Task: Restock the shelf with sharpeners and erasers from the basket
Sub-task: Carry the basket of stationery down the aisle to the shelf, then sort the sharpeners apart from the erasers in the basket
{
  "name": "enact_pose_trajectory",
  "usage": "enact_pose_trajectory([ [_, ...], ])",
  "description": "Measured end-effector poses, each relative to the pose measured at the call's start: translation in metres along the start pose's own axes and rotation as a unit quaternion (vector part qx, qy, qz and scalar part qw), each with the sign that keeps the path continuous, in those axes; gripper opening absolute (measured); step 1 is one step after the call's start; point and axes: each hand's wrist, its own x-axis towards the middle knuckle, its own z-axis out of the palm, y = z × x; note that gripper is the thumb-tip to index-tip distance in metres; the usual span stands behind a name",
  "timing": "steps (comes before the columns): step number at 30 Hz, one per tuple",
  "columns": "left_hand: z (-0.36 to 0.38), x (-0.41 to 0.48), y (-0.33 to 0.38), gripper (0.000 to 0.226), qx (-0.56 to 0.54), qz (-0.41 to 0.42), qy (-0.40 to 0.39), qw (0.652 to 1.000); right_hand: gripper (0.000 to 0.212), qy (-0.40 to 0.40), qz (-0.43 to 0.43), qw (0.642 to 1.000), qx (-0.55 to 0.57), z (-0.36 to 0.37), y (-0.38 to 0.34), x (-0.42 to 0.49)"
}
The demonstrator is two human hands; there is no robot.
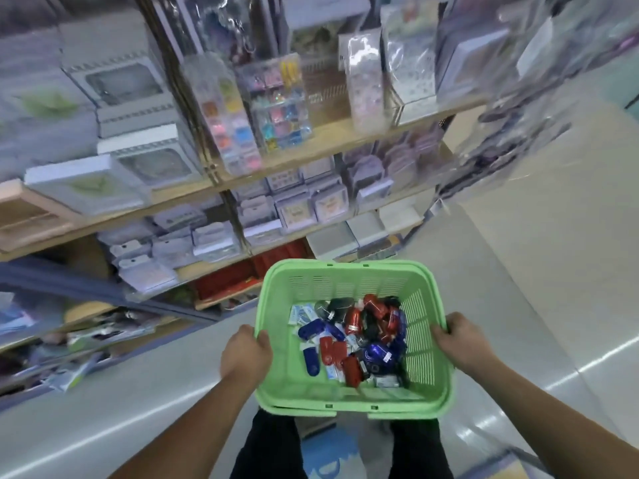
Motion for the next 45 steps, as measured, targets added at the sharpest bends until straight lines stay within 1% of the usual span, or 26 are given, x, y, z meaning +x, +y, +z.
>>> enact_pose_trajectory([
  [4,0.068,0.025,0.019,0.038,0.036,-0.034,-0.026,0.998,0.028,-0.027,-0.035,0.999,-0.014,0.006,0.035,0.073],
  [7,0.124,0.049,0.021,0.042,0.059,-0.066,-0.055,0.995,0.028,-0.036,-0.036,0.999,0.014,0.031,0.056,0.125],
  [10,0.182,0.087,0.019,0.042,0.066,-0.079,-0.071,0.992,0.03,-0.023,-0.014,0.998,0.062,0.07,0.073,0.184],
  [15,0.279,0.171,0.006,0.043,0.052,-0.052,-0.1,0.992,0.032,0.008,0.015,0.997,0.078,0.161,0.103,0.291],
  [17,0.32,0.208,-0.004,0.044,0.034,-0.044,-0.103,0.993,0.033,0.025,0.021,0.996,0.084,0.198,0.116,0.334],
  [20,0.37,0.254,-0.011,0.048,-0.011,-0.042,-0.114,0.993,0.034,0.073,0.038,0.991,0.103,0.245,0.131,0.385],
  [24,0.41,0.287,-0.02,0.054,-0.09,-0.049,-0.112,0.988,0.027,0.116,0.034,0.985,0.12,0.288,0.136,0.421],
  [27,0.428,0.291,-0.022,0.055,-0.144,-0.059,-0.128,0.98,0.03,0.169,0.028,0.979,0.112,0.303,0.134,0.441],
  [29,0.435,0.289,-0.025,0.056,-0.171,-0.046,-0.132,0.975,0.031,0.195,0.013,0.976,0.093,0.306,0.13,0.449],
  [31,0.438,0.284,-0.032,0.056,-0.185,-0.041,-0.143,0.971,0.037,0.196,0.007,0.978,0.067,0.306,0.122,0.45],
  [33,0.443,0.281,-0.041,0.056,-0.194,-0.043,-0.156,0.968,0.049,0.189,0.003,0.981,0.044,0.308,0.119,0.452],
  [36,0.445,0.277,-0.045,0.054,-0.189,-0.027,-0.154,0.969,0.058,0.195,0.001,0.98,0.03,0.314,0.12,0.453],
  [38,0.443,0.278,-0.043,0.054,-0.173,-0.025,-0.157,0.972,0.064,0.18,0.007,0.984,0.0,0.312,0.115,0.448],
  [39,0.44,0.281,-0.044,0.057,-0.158,-0.027,-0.153,0.975,0.066,0.171,0.007,0.985,-0.016,0.312,0.116,0.445],
  [40,0.437,0.285,-0.044,0.06,-0.136,-0.023,-0.129,0.982,0.068,0.169,0.005,0.985,-0.02,0.313,0.118,0.443],
  [41,0.432,0.291,-0.043,0.06,-0.121,-0.011,-0.089,0.989,0.07,0.167,0.0,0.986,-0.015,0.313,0.118,0.441],
  [42,0.429,0.299,-0.042,0.057,-0.119,0.005,-0.039,0.992,0.072,0.163,-0.002,0.987,-0.009,0.313,0.117,0.44],
  [43,0.426,0.307,-0.04,0.048,-0.139,0.023,0.003,0.99,0.073,0.158,-0.007,0.987,-0.005,0.311,0.115,0.44],
  [44,0.421,0.31,-0.036,0.038,-0.158,0.043,0.035,0.986,0.074,0.148,-0.016,0.989,0.0,0.309,0.112,0.44],
  [45,0.418,0.316,-0.032,0.032,-0.161,0.067,0.062,0.983,0.073,0.14,-0.023,0.99,0.001,0.308,0.108,0.438],
])
